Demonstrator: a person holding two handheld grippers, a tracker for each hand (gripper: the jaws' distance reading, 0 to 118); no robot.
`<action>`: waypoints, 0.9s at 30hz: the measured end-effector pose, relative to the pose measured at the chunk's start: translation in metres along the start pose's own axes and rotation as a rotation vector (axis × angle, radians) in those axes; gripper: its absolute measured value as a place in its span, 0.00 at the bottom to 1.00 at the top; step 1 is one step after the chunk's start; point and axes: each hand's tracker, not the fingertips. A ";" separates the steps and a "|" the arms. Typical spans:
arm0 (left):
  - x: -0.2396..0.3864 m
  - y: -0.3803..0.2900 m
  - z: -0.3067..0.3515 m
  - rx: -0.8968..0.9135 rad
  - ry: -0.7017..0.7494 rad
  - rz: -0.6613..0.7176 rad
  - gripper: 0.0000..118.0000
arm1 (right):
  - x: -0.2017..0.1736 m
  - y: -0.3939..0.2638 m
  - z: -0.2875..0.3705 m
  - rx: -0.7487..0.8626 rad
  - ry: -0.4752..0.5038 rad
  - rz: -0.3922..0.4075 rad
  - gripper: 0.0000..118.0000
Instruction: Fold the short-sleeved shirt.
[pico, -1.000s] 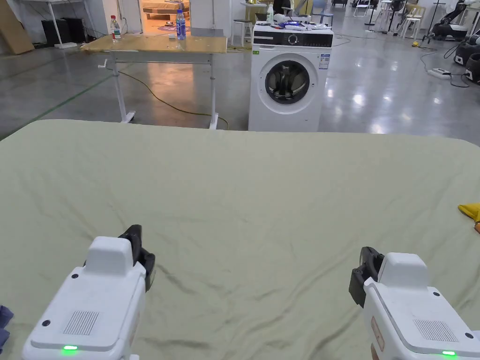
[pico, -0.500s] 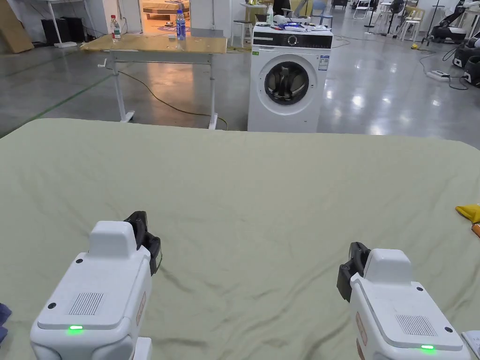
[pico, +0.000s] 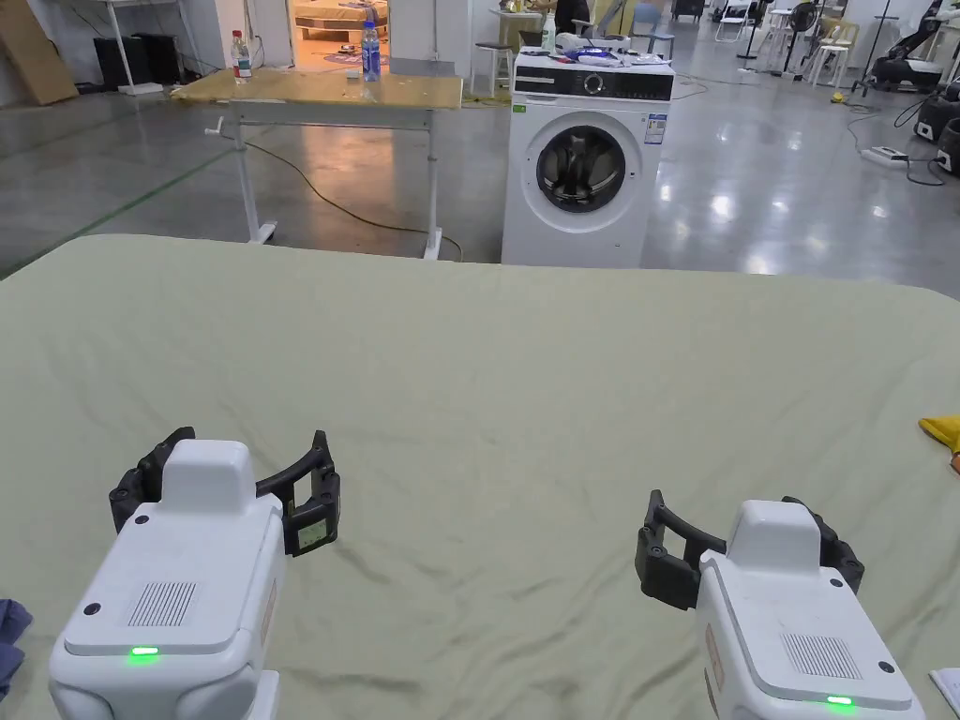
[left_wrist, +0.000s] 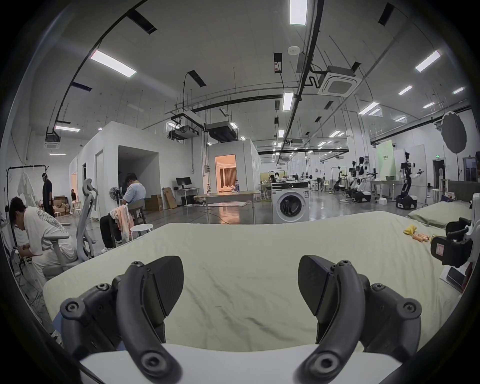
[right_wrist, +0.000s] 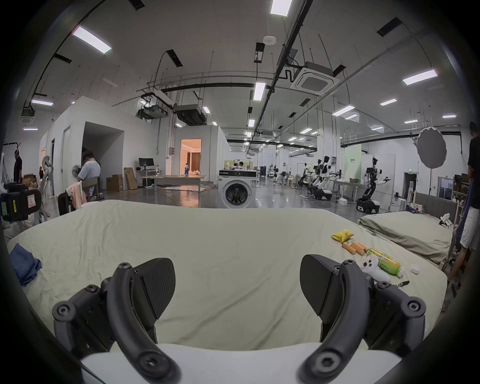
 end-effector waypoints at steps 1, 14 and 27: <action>-0.001 0.000 -0.001 -0.004 0.001 -0.002 0.78 | 0.000 0.001 0.000 0.003 -0.002 0.001 0.88; -0.011 0.001 -0.005 -0.028 -0.020 0.044 0.81 | 0.003 0.007 -0.013 -0.039 0.028 -0.088 0.89; -0.009 0.000 -0.008 -0.052 -0.031 0.037 0.82 | 0.007 0.020 -0.028 -0.177 0.022 -0.221 0.88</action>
